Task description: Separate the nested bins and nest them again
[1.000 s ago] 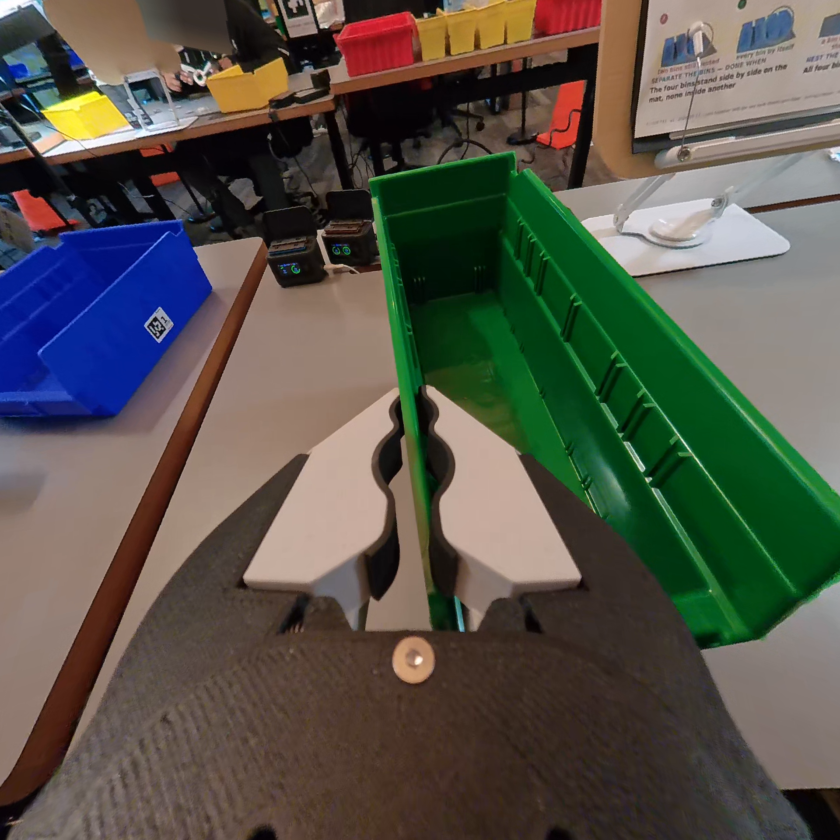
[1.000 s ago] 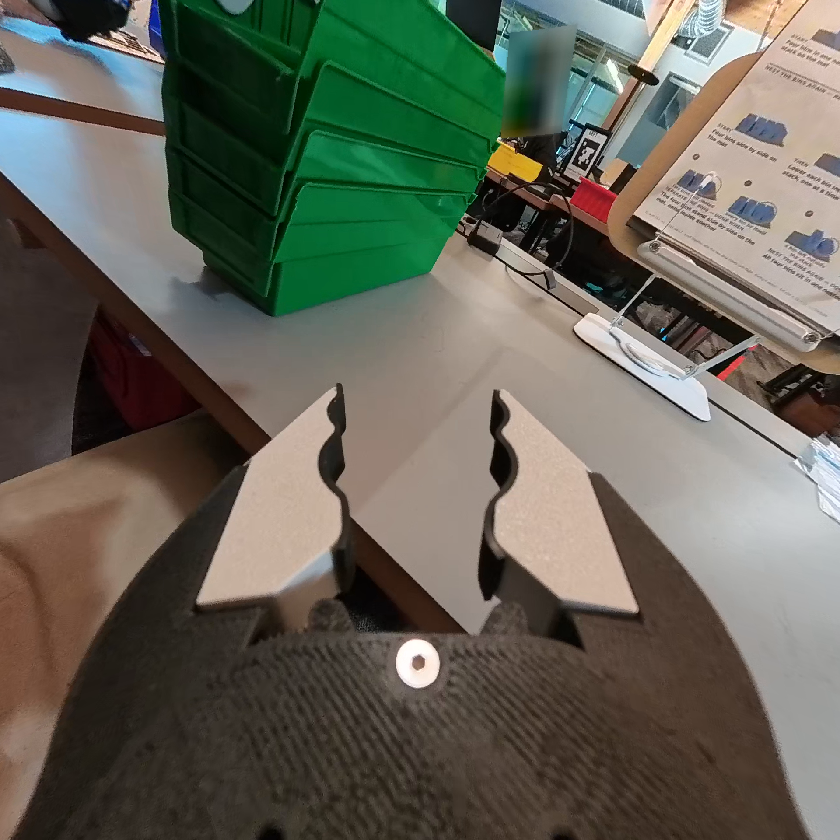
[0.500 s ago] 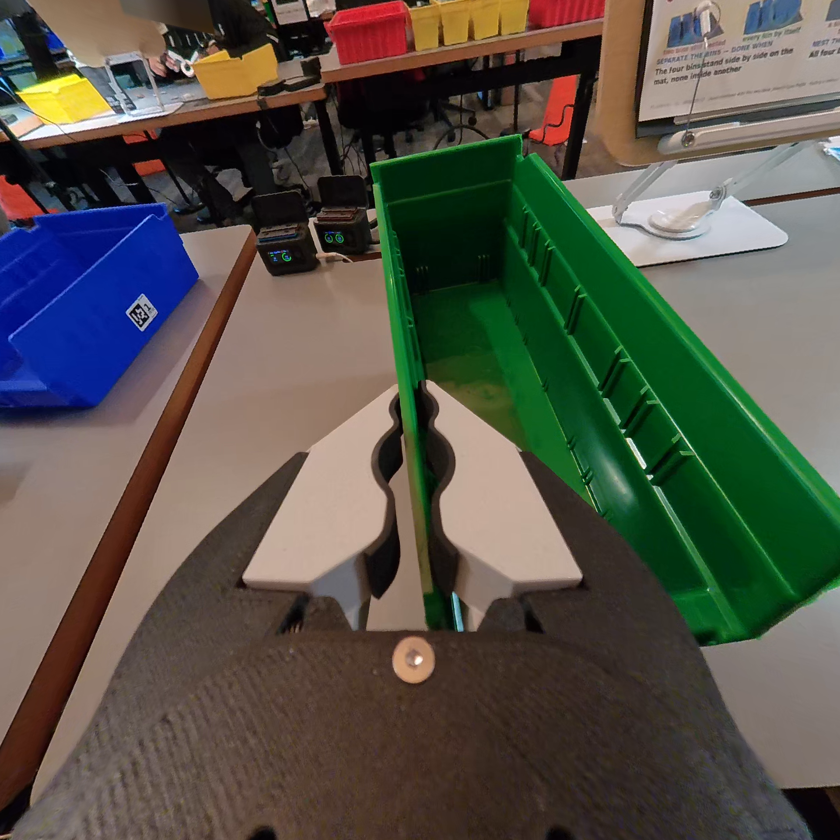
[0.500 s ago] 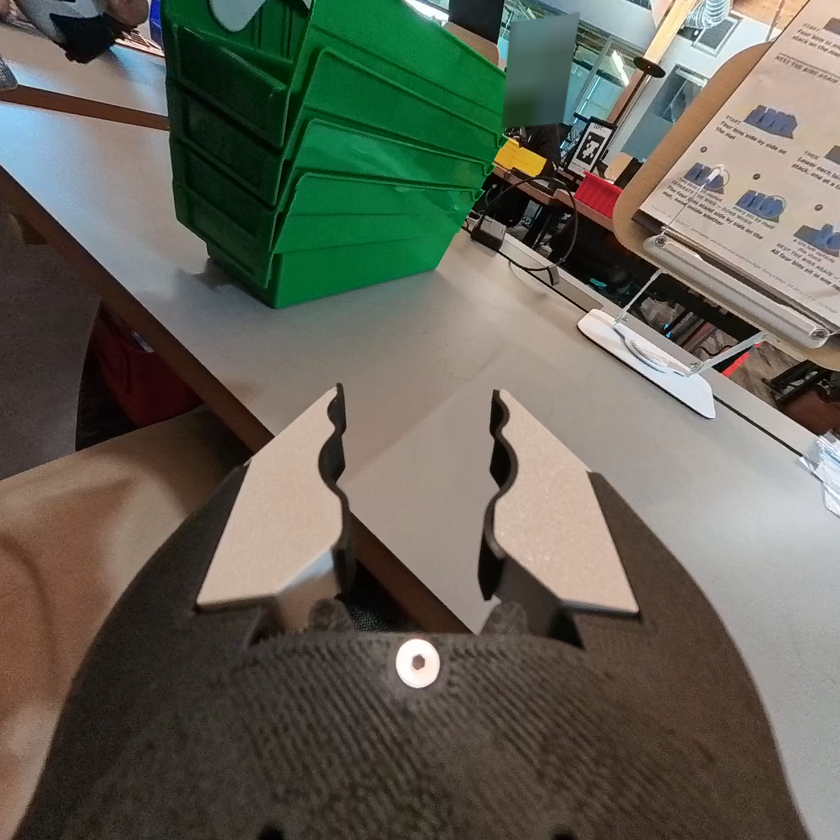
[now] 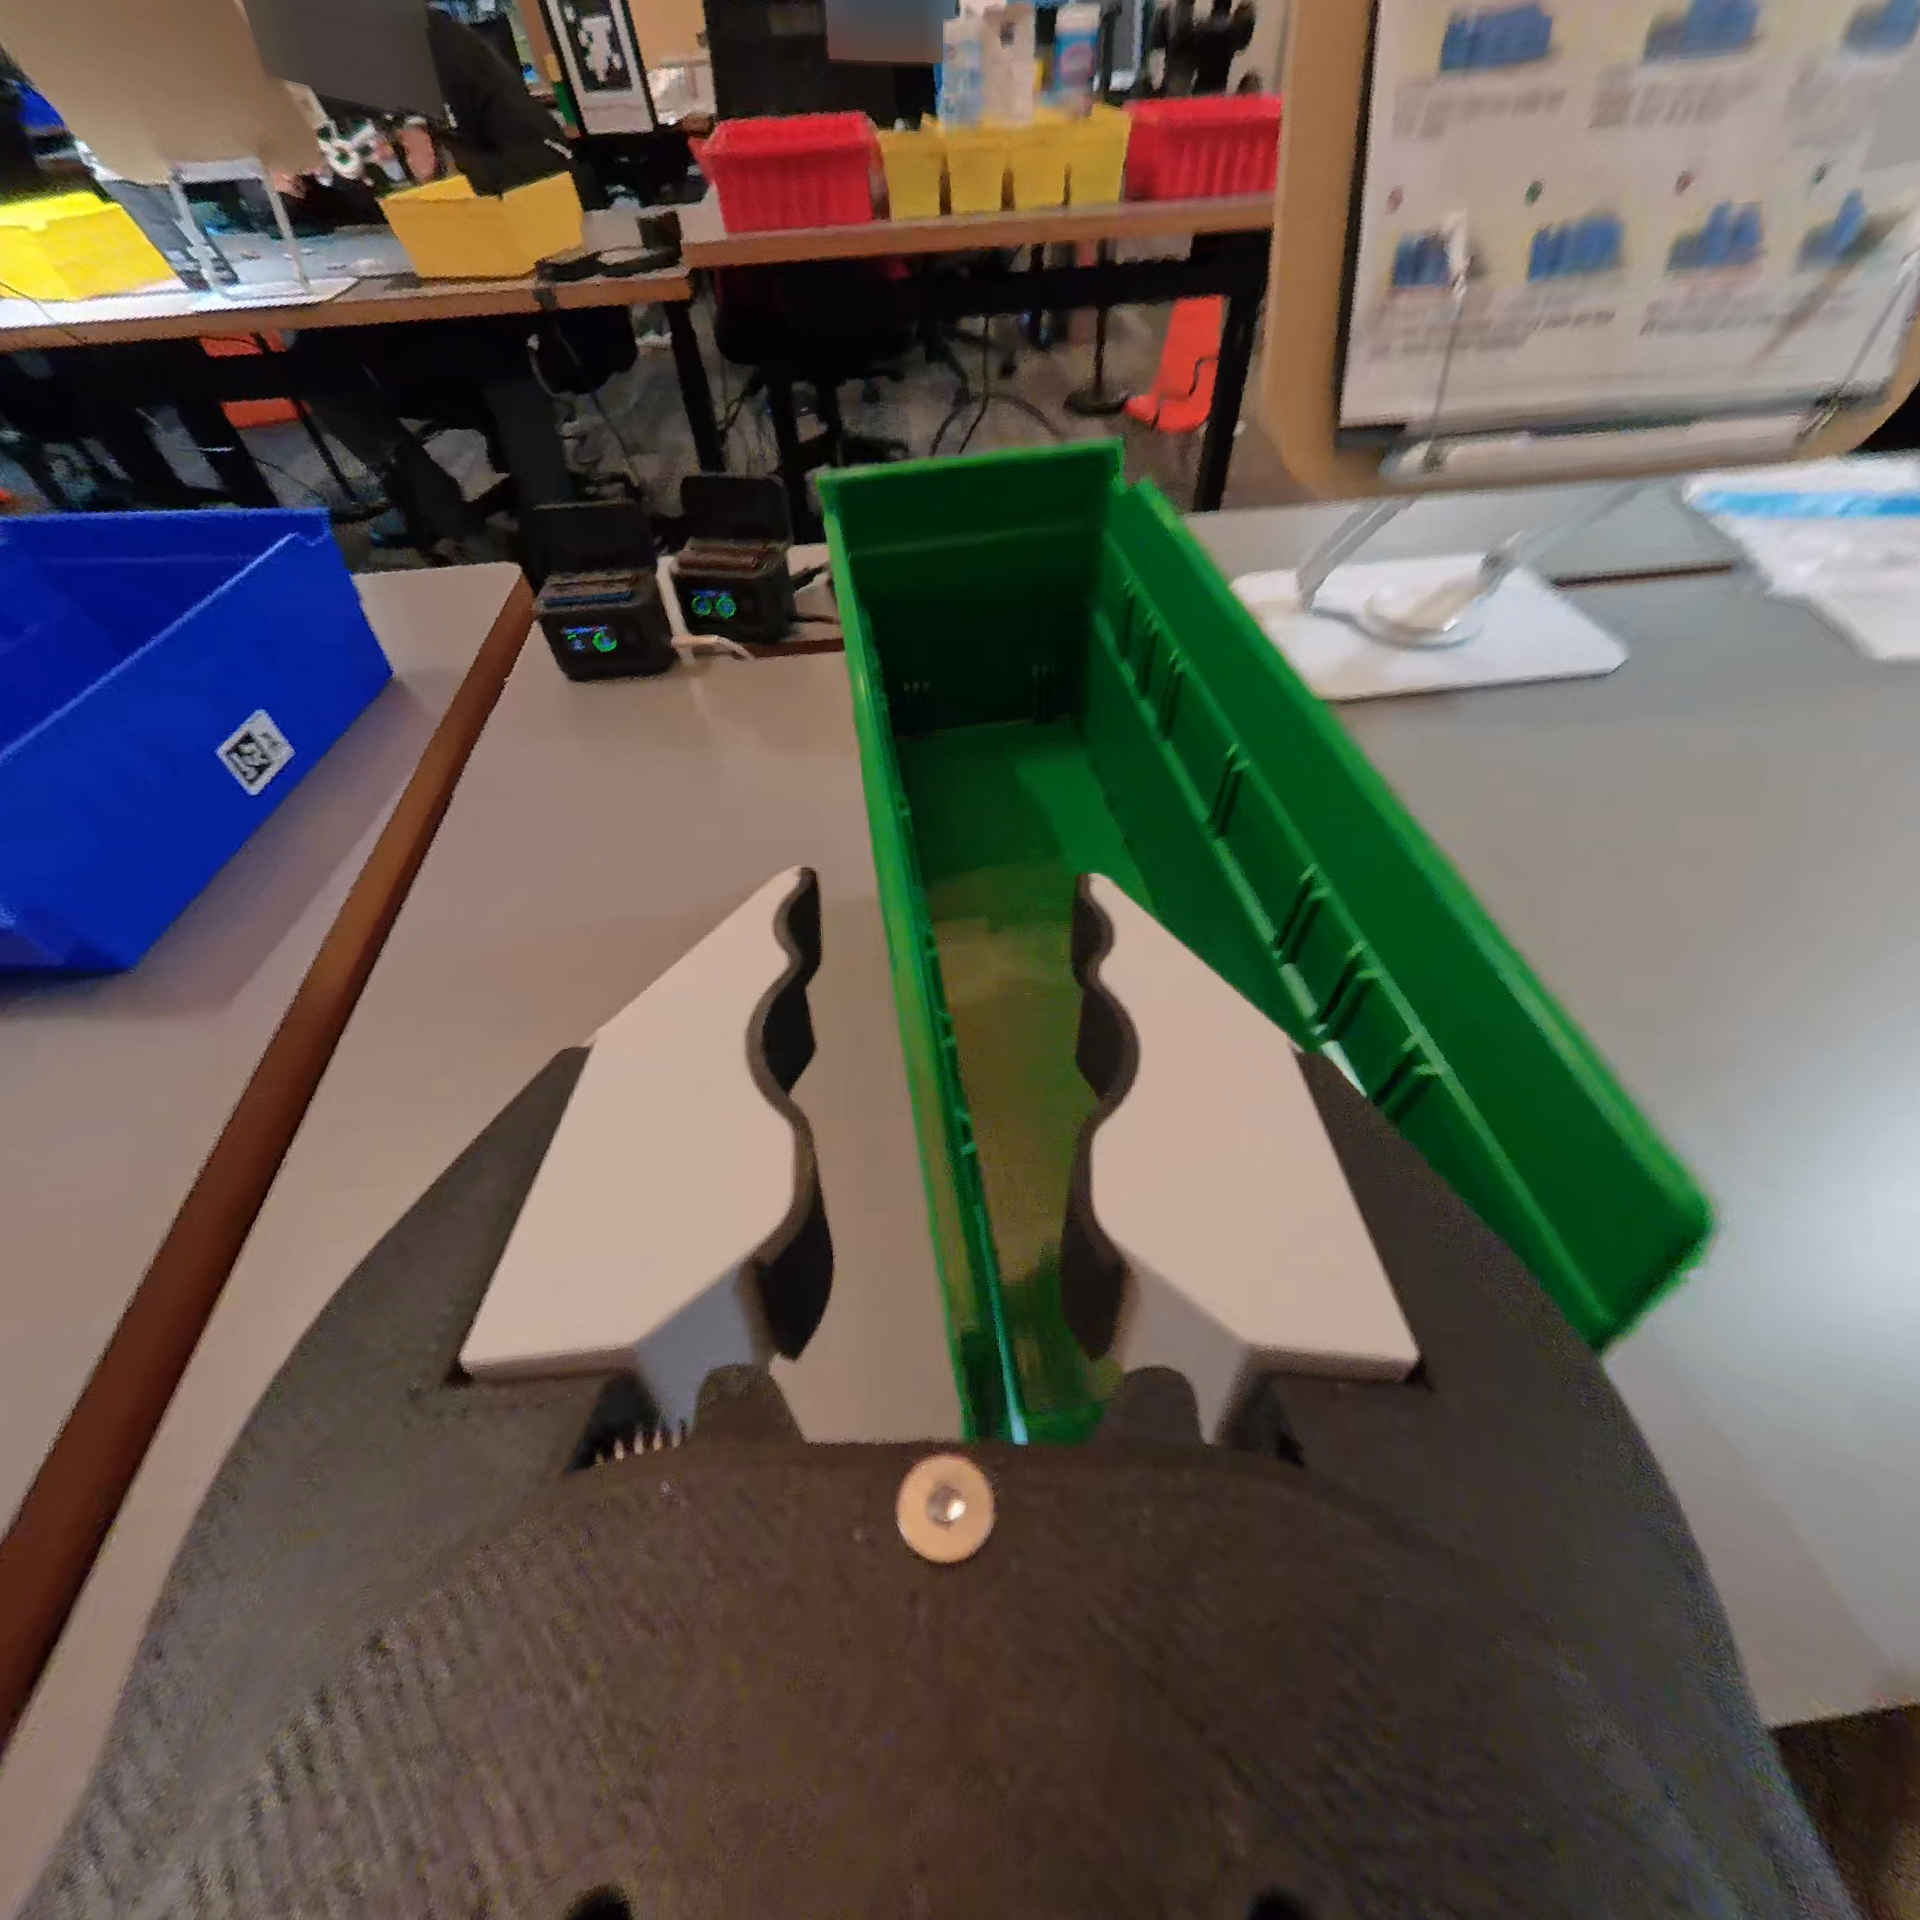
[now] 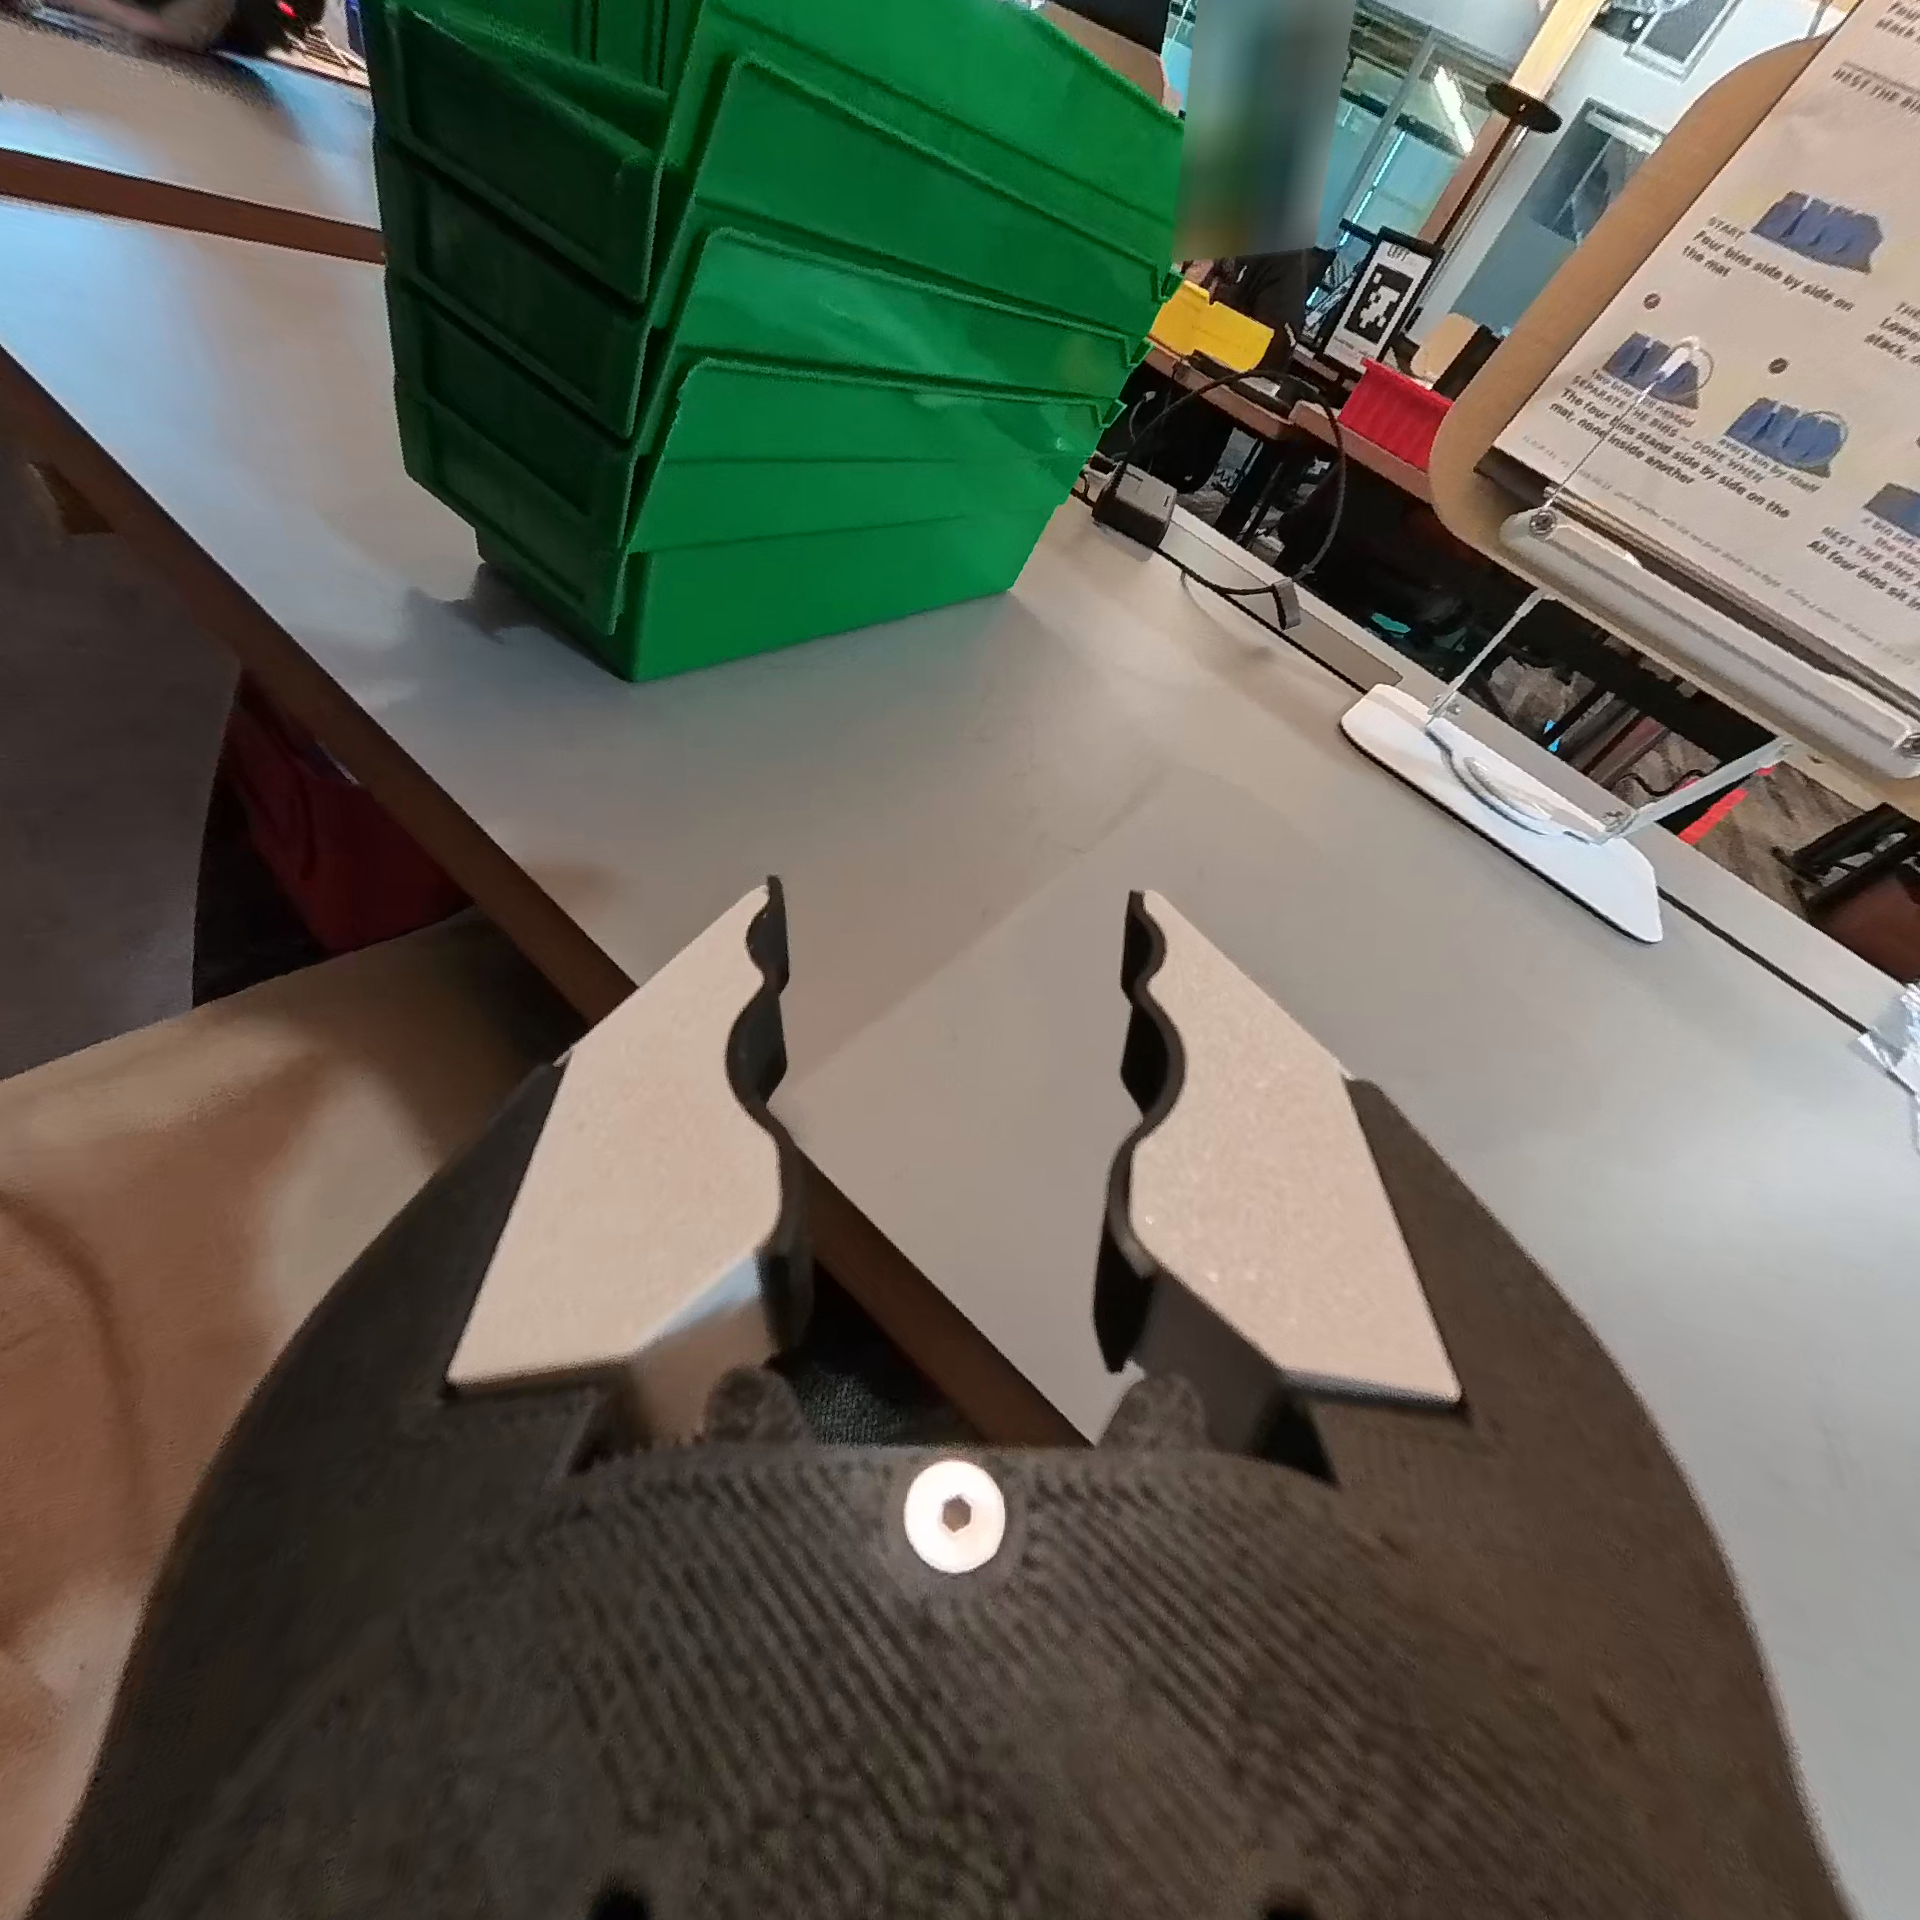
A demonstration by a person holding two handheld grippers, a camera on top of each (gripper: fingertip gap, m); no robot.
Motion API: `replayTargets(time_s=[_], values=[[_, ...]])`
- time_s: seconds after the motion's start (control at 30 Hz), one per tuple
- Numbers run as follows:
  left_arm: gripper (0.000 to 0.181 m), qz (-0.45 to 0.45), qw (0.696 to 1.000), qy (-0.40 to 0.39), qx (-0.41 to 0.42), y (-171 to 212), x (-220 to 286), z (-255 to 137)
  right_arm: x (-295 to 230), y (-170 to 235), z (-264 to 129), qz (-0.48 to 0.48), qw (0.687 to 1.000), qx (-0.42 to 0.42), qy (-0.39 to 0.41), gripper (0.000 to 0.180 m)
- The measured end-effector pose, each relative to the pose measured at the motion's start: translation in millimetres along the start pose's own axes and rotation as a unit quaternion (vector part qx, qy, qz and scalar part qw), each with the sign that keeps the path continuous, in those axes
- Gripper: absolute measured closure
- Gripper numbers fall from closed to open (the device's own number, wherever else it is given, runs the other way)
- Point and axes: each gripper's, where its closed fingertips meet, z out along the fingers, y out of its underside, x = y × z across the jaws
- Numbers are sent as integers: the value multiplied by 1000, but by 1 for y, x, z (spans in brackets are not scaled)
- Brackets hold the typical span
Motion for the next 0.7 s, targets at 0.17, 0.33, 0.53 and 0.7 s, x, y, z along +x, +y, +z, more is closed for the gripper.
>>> replayTargets(time_s=[0.17,0.33,0.53,0.7], values=[[125,-54,997,44,42,-26,7,-19,-2,1,0,-1,1000,-3,-5,115],[125,-33,999,38,-16,-3,5,-10,-4,2,0,-5,1000,-4,-6,115],[125,-10,998,21,-53,15,1,-3,-3,2,0,-6,1000,-5,-6,115],[125,-3,999,13,-52,18,0,-5,-7,-2,2,-6,1000,2,-15,116]])
